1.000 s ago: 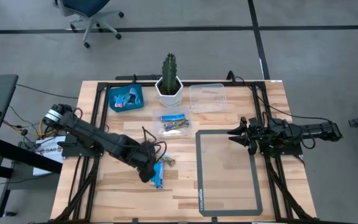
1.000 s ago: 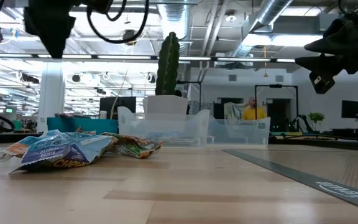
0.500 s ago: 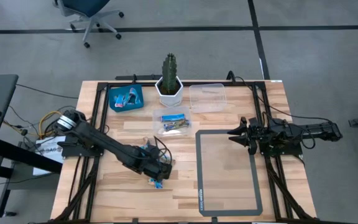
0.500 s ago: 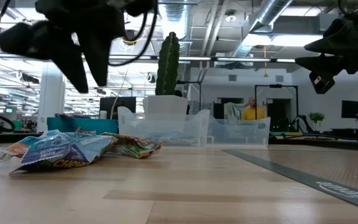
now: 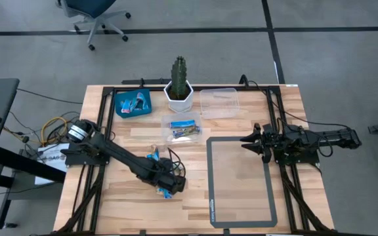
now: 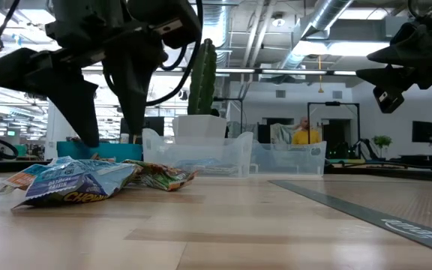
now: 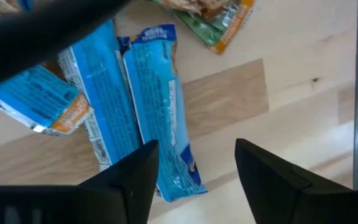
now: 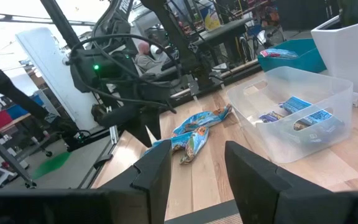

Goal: Pick and place Granola Bars by type
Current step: Put the blue granola bar into the bottom transparent bin

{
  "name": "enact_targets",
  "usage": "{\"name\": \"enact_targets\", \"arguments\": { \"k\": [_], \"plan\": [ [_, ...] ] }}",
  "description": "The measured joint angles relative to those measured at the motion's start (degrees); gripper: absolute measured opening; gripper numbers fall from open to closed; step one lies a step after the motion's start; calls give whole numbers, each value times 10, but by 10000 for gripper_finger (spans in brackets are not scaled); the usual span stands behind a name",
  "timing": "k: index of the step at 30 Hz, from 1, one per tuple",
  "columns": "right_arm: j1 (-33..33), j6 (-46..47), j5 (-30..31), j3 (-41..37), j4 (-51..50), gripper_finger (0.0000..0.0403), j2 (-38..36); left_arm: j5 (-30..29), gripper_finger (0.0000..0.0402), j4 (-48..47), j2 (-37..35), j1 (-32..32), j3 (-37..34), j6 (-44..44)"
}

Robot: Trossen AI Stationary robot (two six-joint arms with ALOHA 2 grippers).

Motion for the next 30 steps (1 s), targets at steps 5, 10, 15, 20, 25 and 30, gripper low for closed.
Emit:
{"name": "enact_targets", "arguments": {
  "k": [5, 10, 15, 20, 25, 30],
  "plan": [
    [0, 0, 0, 0, 0, 142, 0, 9, 214, -7, 9, 5, 1, -2],
    [0, 0, 0, 0, 2, 144, 0, 26, 214, -8, 27, 7, 1, -2],
    [0, 0, 0, 0, 0, 141, 0, 46, 214, 6, 52, 7, 1, 0],
    [0, 0, 0, 0, 0, 142, 0, 50, 210, 13, 60, 7, 1, 8],
    [0, 0, 0, 0, 0, 144, 0, 51, 185, 11, 60, 7, 1, 9],
    [0, 0, 0, 0, 0, 141, 0, 53, 143, 11, 64, 7, 1, 15]
  ]
}}
